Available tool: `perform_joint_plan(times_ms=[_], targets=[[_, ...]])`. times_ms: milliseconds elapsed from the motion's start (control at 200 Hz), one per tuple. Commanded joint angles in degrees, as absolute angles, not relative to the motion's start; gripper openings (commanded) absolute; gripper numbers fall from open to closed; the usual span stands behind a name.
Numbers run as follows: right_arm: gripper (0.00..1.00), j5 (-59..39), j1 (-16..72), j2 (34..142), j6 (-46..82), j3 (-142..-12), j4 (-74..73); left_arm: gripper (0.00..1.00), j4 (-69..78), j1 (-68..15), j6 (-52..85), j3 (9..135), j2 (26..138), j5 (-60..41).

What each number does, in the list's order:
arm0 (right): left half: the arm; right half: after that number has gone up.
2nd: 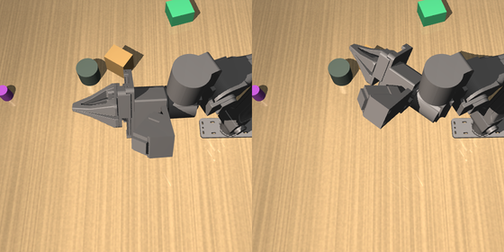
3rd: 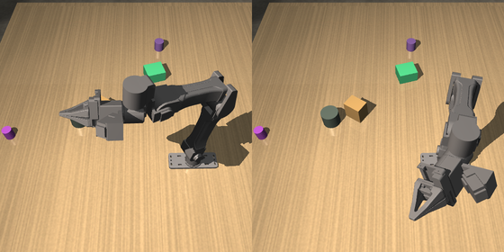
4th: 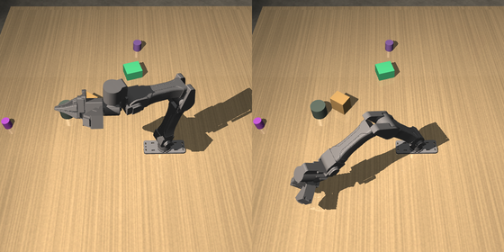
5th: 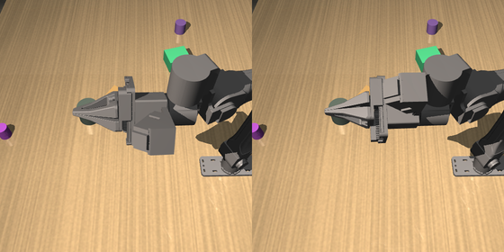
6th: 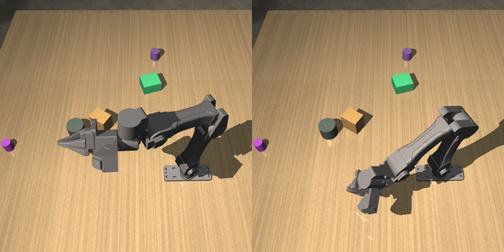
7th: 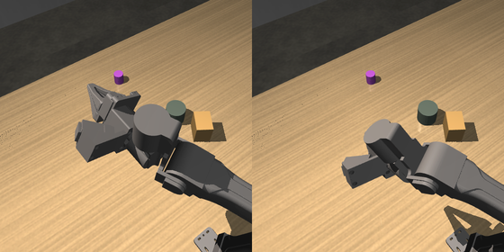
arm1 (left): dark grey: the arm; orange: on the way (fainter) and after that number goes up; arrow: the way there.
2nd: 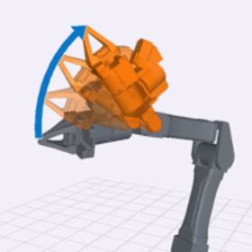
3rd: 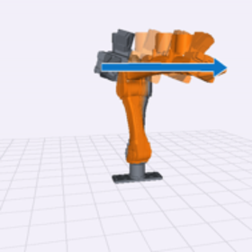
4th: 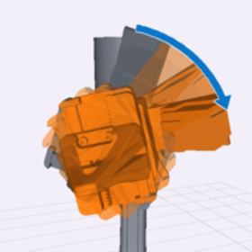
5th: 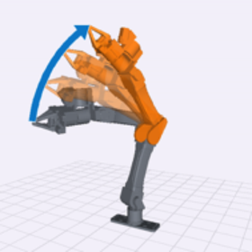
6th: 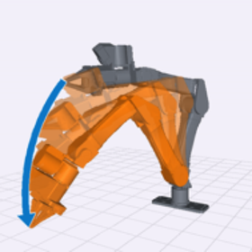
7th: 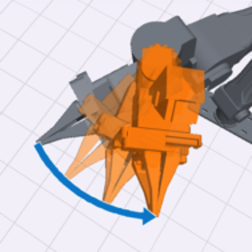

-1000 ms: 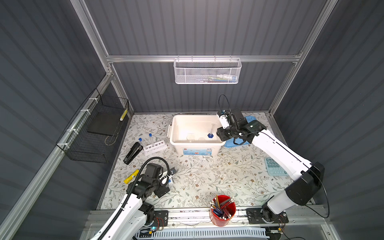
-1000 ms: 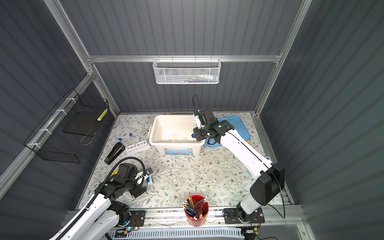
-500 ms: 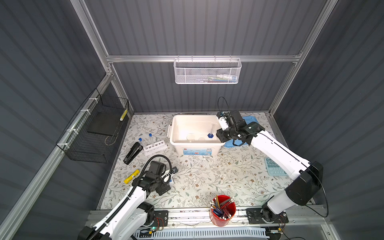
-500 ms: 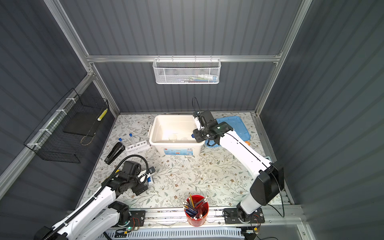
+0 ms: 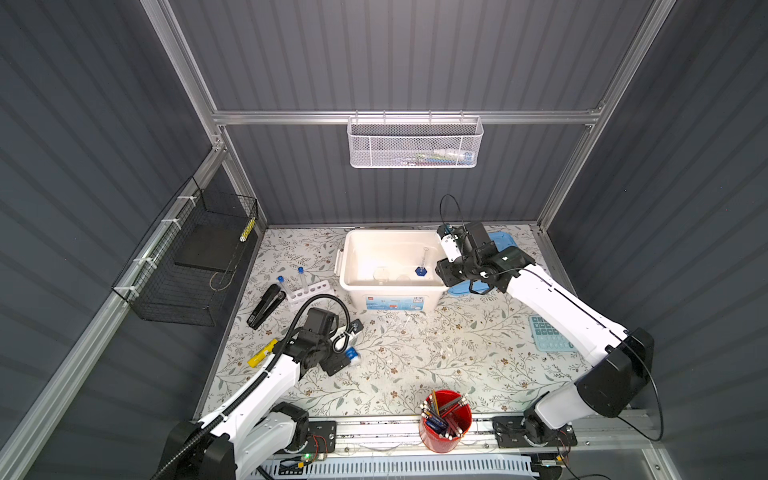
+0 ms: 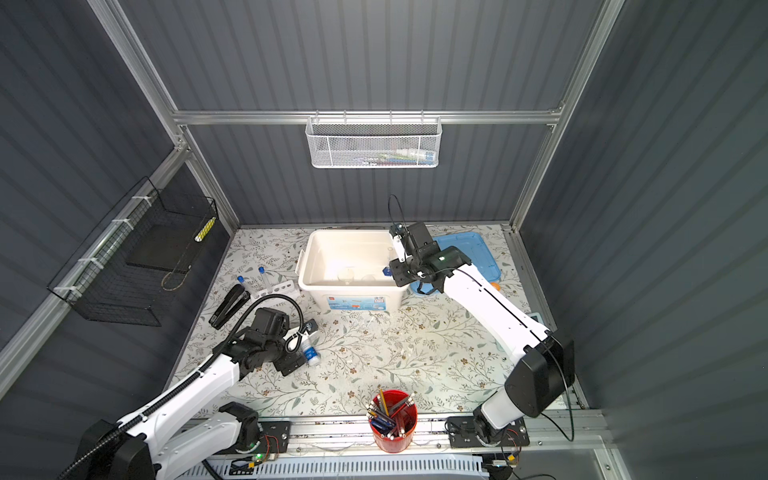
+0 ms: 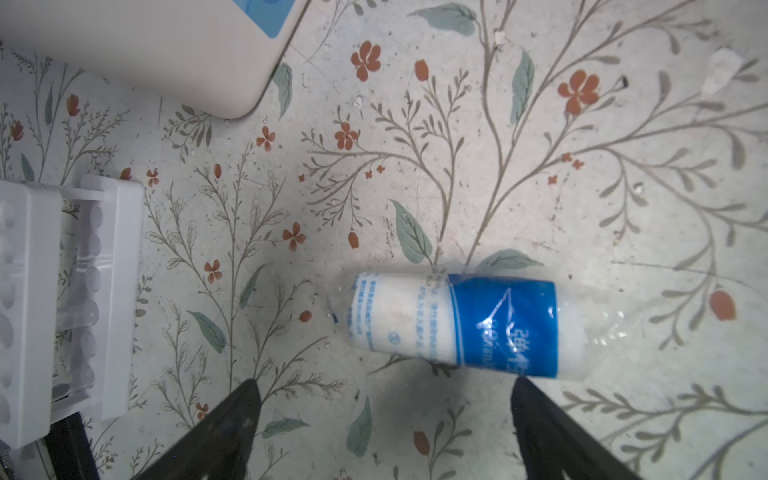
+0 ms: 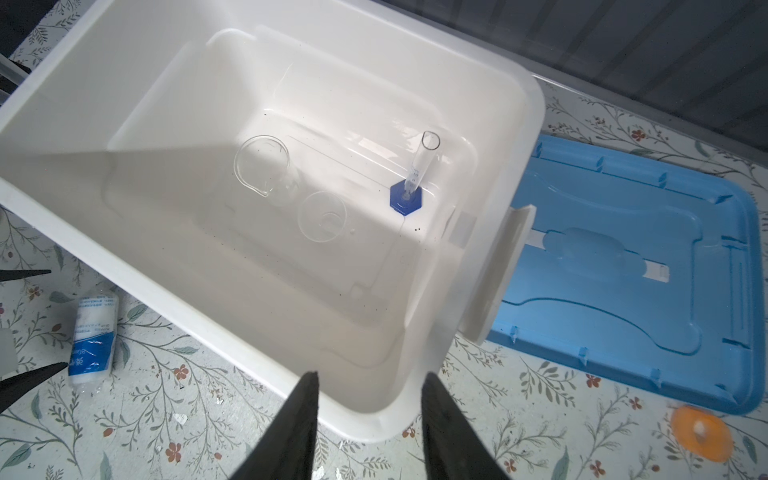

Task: Organize the chemistry lab equipment

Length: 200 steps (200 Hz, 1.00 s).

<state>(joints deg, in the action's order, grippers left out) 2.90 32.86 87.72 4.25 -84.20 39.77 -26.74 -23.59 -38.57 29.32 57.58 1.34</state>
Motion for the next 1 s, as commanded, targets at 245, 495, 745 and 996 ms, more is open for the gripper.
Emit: perform_joint_plan(times_ms=[245, 495, 745, 996], targets=[[0.43, 3.7, 32.3, 84.8, 4.2, -82.8, 39.9, 0.92, -30.4, -23.8, -31.3, 34.8, 54.2, -9.1], [0.43, 3.1, 32.3, 84.5, 4.1, -82.8, 40.7, 0.89, -38.8, -23.8, -40.6, 35.7, 53.6, -8.3], [0.43, 2.0, 32.3, 84.2, 3.9, -81.6, 40.1, 0.88, -42.6, -23.8, -51.3, 35.3, 54.2, -3.9], [0.43, 1.1, 32.2, 83.8, 4.5, -80.1, 38.9, 0.88, -43.3, -23.9, -59.6, 34.6, 57.4, -1.2]])
